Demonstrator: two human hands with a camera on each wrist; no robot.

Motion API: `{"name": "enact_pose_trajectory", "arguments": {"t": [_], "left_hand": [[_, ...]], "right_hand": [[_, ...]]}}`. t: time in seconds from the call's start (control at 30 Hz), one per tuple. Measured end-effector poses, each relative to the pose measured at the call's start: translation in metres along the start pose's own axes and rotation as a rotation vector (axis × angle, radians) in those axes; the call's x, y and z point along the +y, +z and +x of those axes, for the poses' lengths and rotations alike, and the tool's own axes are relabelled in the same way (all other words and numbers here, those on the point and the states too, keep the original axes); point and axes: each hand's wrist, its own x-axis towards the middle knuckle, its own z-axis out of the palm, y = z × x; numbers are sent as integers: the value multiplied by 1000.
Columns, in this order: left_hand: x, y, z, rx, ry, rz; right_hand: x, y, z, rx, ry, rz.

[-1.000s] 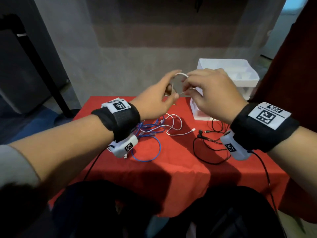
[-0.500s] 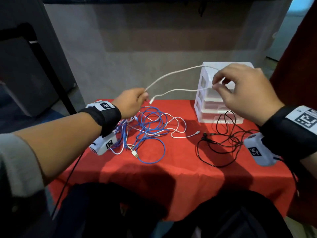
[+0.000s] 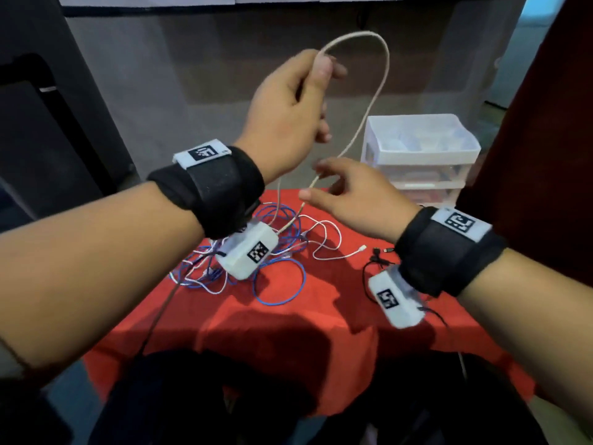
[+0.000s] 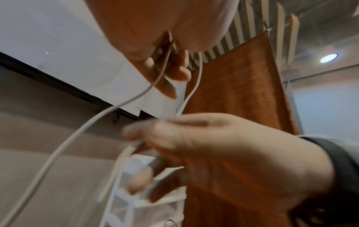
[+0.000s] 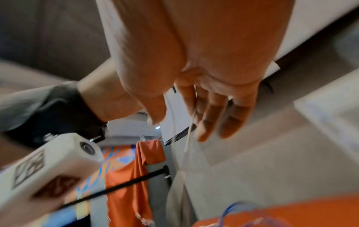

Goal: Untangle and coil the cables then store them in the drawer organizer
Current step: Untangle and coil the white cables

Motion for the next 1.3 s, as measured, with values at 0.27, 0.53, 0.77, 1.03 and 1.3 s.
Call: {"name": "enact_pose_trajectory", "arguments": {"t": [0.27,0.53,0.77,1.03,1.3], "left_hand": [[-29,14,-41,-137,77,269],[-123,27,-150,-255,-310,171],[-152,1,-151,-209,-246,435],[-156,-25,-153,-194,-438,321],[-123,-21,-129,-47,-592,-16]], "right_hand": [[-1,18,-2,154,122,407],[-11,-4,-2,318,128,746],[5,-26,-2,431,124,696],[38,-40,-3,561,189,705],[39,-15,-8,365,201,629]]}}
